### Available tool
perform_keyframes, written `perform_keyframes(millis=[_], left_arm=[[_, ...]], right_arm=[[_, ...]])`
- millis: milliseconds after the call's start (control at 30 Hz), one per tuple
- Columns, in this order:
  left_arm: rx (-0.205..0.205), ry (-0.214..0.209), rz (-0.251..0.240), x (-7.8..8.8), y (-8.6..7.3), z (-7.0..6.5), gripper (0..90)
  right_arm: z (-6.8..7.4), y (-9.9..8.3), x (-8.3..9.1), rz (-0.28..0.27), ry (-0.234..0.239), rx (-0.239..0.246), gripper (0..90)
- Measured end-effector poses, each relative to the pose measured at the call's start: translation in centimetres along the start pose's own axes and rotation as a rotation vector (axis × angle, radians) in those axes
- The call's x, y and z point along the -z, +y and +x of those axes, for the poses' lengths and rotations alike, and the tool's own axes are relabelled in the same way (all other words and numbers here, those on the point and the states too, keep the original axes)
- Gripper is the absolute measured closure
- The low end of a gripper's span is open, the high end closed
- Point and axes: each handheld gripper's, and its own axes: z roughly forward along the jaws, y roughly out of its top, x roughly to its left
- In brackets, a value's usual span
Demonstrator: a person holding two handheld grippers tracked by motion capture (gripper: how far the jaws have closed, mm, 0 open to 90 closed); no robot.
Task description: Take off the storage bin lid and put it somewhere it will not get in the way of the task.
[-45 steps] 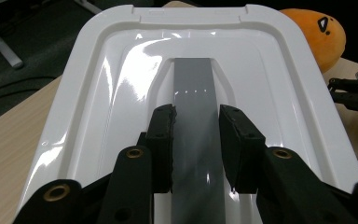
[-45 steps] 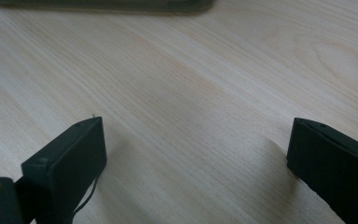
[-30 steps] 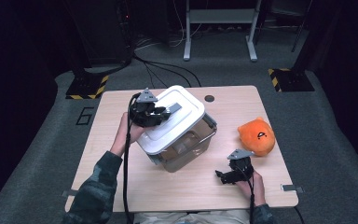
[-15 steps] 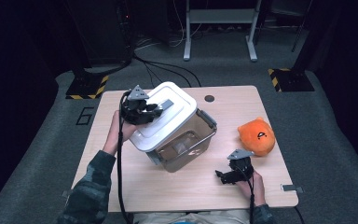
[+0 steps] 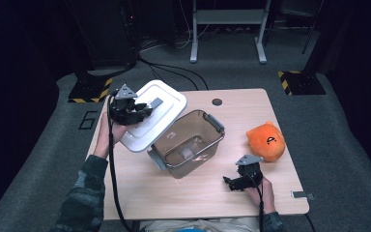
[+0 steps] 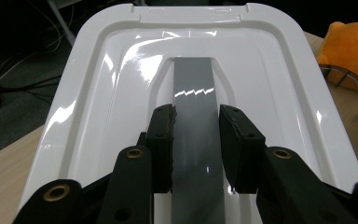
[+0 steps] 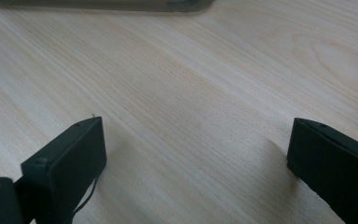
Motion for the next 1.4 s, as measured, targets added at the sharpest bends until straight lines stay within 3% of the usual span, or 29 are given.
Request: perform_keyframes(millis=[367, 1000, 1400], left_arm=[[0.083, 0.076, 0.019, 0.6, -2.2, 2.9, 66.4], [0.217, 0.210, 0.098, -0.6, -7.4, 7.0, 66.3], [0.318, 0.245, 0.168, -2.2, -11.4, 9.0, 66.3]], right_arm=[[0.0, 0.0, 0.0, 0.000, 0.000, 0.000, 3.6], [0.0, 0.0, 0.0, 0.002, 0.003, -0.002, 3.5], [-0.1, 0.0, 0.0, 0.003, 0.004, 0.005, 3.5]])
